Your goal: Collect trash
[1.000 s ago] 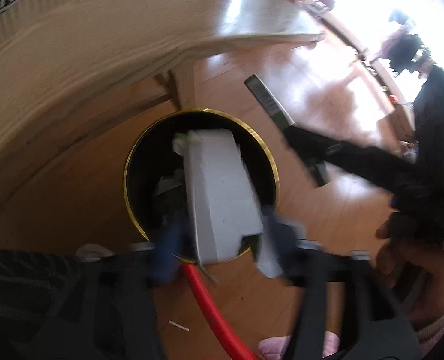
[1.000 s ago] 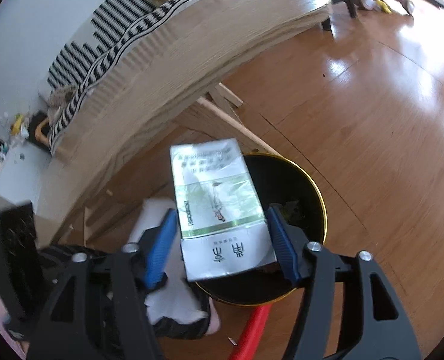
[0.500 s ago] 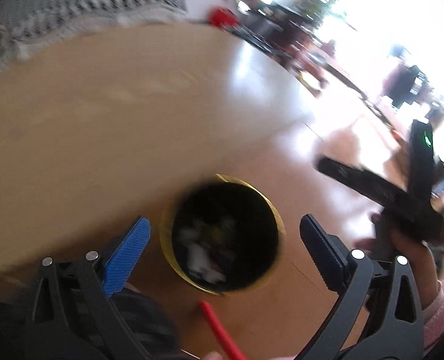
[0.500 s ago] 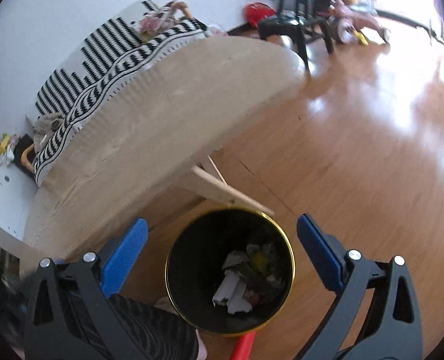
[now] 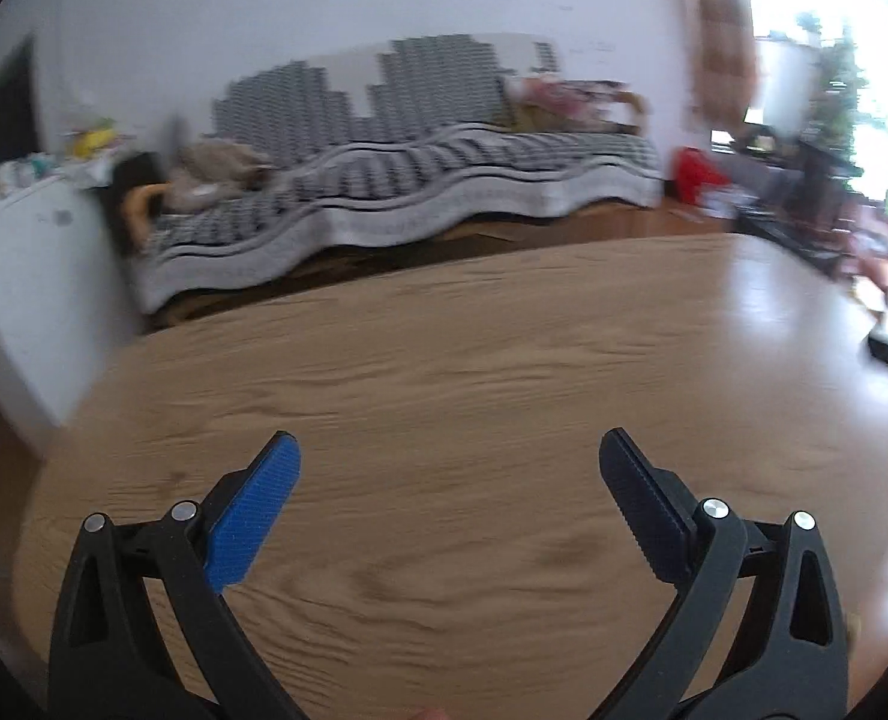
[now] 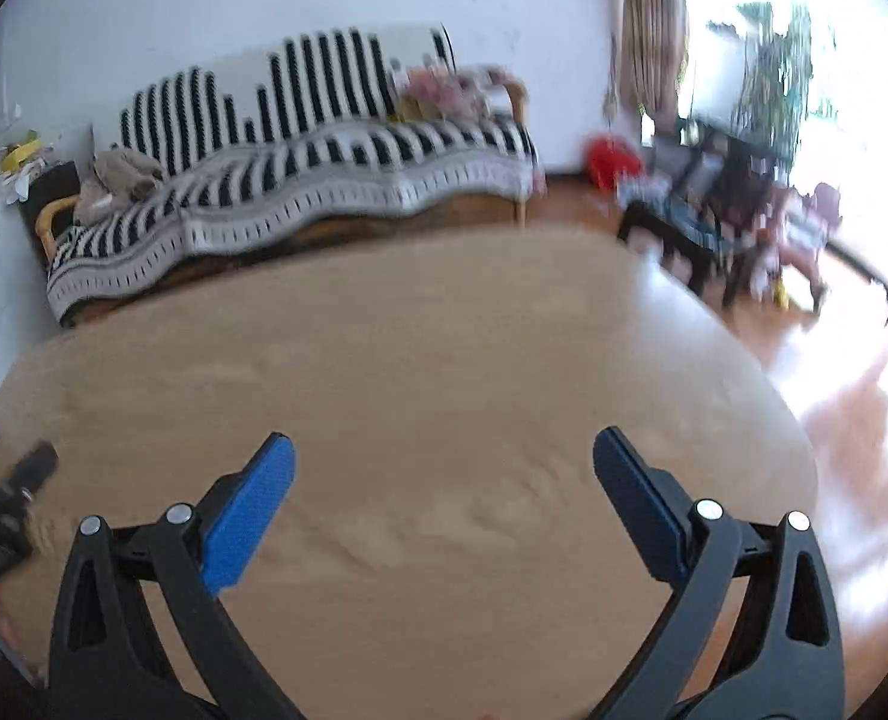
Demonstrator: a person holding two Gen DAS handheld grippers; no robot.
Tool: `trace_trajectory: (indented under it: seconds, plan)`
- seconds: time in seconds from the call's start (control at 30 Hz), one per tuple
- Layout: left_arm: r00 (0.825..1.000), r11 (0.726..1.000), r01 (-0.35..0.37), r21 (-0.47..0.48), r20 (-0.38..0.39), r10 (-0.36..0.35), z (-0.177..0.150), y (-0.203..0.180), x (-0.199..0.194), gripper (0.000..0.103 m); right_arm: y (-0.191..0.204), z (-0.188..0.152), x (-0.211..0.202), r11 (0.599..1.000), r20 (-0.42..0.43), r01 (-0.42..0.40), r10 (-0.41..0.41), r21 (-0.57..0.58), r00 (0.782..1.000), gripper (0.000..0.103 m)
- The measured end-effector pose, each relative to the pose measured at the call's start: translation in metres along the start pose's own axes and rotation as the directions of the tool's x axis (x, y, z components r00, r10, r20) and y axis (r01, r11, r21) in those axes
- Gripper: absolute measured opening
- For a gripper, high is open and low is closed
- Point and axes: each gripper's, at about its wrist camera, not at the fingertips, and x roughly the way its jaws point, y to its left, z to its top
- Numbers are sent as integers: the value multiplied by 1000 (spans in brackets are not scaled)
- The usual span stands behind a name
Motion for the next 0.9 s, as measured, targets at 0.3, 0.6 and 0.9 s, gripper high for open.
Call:
trace_trajectory:
  seconds: [0.3,0.6,0.9]
  plan:
    - [998,997,19,-68,-61,-24,1,74,31,97,109,-26,76,989,-215,-137,121,-56,969,96]
    - [990,981,46,-190,-123,-70,-13,124,48,97,138,-34,83,983,-237,-151,124,-101,964,96]
    - [999,991,-13,-134,-51,6,-12,103,40,97,124,-48,67,981,-224,-169,145,-92,964,96]
